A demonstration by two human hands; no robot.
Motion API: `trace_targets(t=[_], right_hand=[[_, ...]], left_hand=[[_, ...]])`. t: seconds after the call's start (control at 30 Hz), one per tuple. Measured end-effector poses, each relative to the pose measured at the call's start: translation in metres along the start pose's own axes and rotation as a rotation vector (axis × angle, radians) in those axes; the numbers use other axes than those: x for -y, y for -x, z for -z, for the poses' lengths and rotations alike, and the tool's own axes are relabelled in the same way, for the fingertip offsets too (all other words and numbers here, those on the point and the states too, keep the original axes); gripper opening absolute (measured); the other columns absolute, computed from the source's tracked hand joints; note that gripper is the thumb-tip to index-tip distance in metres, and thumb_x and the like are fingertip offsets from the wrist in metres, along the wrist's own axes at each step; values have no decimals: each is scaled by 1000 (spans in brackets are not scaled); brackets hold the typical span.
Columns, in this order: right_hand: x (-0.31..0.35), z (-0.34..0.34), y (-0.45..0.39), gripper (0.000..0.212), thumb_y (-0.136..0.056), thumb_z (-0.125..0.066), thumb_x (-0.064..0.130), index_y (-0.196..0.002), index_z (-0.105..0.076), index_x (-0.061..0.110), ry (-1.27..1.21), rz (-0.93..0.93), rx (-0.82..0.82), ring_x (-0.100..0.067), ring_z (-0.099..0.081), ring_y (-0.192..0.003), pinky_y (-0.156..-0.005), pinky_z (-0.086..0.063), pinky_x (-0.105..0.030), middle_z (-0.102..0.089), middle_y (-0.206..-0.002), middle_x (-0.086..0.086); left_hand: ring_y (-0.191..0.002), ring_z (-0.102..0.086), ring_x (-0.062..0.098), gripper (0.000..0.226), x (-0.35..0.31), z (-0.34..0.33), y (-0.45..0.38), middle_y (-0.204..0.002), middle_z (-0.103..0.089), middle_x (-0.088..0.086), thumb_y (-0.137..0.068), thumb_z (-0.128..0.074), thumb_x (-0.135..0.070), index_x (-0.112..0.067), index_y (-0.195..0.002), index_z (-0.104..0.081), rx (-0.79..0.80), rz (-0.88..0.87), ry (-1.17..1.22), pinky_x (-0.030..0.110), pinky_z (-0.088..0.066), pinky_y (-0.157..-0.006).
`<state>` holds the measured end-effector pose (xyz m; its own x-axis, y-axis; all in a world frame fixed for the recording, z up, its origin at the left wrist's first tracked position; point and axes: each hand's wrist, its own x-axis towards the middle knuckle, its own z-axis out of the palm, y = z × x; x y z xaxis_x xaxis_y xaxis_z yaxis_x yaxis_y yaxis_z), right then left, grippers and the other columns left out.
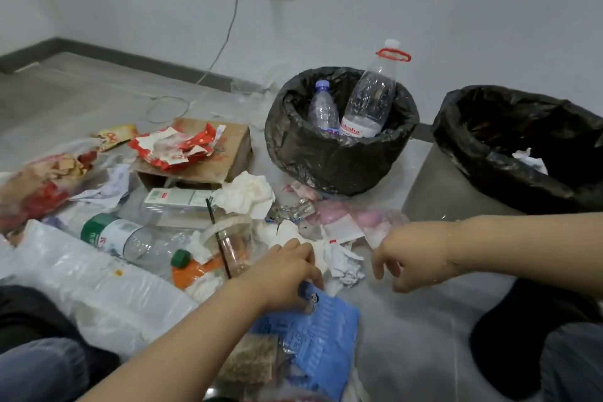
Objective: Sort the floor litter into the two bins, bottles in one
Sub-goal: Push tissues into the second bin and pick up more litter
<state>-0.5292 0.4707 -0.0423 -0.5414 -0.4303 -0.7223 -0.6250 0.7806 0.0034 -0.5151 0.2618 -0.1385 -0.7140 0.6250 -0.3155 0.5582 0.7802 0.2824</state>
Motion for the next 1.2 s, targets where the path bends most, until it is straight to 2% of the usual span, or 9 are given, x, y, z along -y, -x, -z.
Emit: trace_targets(t=[0.1, 0.2, 0.37, 0.47, 0.67, 0.8, 0.97, 1.1, 1.2], right_hand=[[1, -9, -1, 40, -89, -58, 34, -128, -53, 25, -98, 19, -55, -15, -55, -100, -84, -42, -24, -61, -115, 5], [-10, -10, 6, 44, -89, -59, 39, -130, -51, 26, -344, -7, -302, -12, -56, -105, -89, -43, -22, -59, -117, 7], [-20, -7, 32, 39, -81, -71, 19, -118, -58, 18, -1253, -38, -577, -2, -64, -80, -63, -52, -14, -60, -112, -11], [-18, -13, 38, 39, -78, -71, 6, -115, -60, 10, -1402, -24, -587, -7, -67, -79, -65, -54, -16, -67, -104, -13], [-8, -12, 44, 16, -76, -71, -2, -92, -68, 0, -1413, 21, -714, -6, -65, -71, -62, -51, -13, -73, -82, -2], [-3, 13, 48, 9, -80, -68, -2, -75, -70, 5, -1387, 52, -892, -5, -57, -51, -52, -44, -16, -68, -60, 1], [-8, 25, 49, 12, -83, -65, -4, -85, -71, 7, -1433, 68, -899, -8, -66, -60, -57, -52, -19, -73, -71, -2], [-13, 28, 50, 26, -83, -60, -13, -82, -71, 11, -1415, 111, -1009, -14, -63, -51, -55, -54, -23, -71, -65, 1], [-17, 31, 52, 30, -82, -59, -16, -80, -74, 11, -1156, 186, -1128, -9, -67, -67, -67, -54, -18, -73, -72, 2]], left_hand=[[-102, -42, 13, 29, 4, -14, -1, -105, -50, -6, -79, -68, -48, -24, -94, -68, -151, 0, 156, 32, -37, -85], [-81, -53, 13, 35, 8, -11, 1, -84, -58, 1, -75, -65, -50, -16, -79, -63, -362, 54, 519, 38, -44, -75], [-77, -66, 10, 6, -6, 13, 5, -80, -70, -4, -88, -68, -21, -24, -82, -67, -624, 157, 1050, 35, -51, -72], [-82, -71, 12, 11, -21, 26, 3, -89, -75, -4, -92, -62, -16, -23, -95, -69, -691, 147, 1280, 27, -55, -70], [-97, -70, 28, 21, -42, 43, 13, -106, -73, 7, -95, -56, -23, -16, -113, -65, -631, 127, 1581, 44, -57, -84], [-99, -69, 23, 22, -45, 57, 20, -109, -72, 6, -97, -52, -21, -15, -116, -62, -655, 112, 1597, 33, -58, -79], [-96, -70, 27, 23, -35, 66, 28, -108, -72, 10, -96, -53, -10, -17, -118, -59, -604, 119, 1524, 33, -58, -77], [-95, -65, 31, 26, -37, 69, 28, -113, -67, 22, -92, -50, 5, -5, -115, -56, -660, 86, 1741, 32, -56, -73], [-97, -63, 32, 25, -38, 70, 27, -112, -68, 19, -93, -49, -3, -8, -115, -58, -606, 89, 1943, 32, -58, -73]])
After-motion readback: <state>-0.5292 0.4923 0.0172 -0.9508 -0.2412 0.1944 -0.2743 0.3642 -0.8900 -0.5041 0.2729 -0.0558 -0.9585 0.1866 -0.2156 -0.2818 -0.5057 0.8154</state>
